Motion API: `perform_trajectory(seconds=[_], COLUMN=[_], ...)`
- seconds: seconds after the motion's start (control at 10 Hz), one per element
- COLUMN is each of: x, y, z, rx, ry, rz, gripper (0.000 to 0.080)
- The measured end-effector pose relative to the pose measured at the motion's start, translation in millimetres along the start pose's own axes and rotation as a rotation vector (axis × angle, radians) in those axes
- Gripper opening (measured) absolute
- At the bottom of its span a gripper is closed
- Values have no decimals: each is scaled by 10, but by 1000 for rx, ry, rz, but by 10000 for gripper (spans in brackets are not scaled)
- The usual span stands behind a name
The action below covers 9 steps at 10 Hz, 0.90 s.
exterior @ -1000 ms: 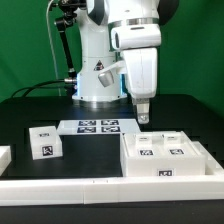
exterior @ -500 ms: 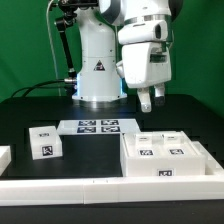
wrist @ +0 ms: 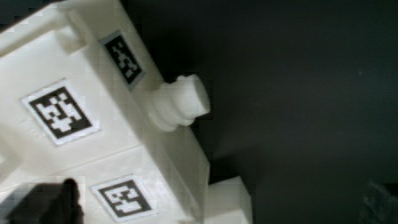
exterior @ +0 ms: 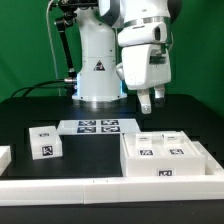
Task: Assemble cabinet
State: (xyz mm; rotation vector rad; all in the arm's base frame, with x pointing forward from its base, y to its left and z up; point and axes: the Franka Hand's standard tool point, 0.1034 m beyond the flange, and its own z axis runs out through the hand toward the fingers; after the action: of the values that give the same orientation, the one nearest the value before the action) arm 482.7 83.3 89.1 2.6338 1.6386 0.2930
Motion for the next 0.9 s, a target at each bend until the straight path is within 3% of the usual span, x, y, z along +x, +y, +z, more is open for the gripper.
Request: perform_trajectory(seconds=[0.3,0.9], x=[-36,-70], y=[-69,-127], z=[15,55], rx=[-12,14], ry=[22,39], rz=[128,635], gripper=[796,796])
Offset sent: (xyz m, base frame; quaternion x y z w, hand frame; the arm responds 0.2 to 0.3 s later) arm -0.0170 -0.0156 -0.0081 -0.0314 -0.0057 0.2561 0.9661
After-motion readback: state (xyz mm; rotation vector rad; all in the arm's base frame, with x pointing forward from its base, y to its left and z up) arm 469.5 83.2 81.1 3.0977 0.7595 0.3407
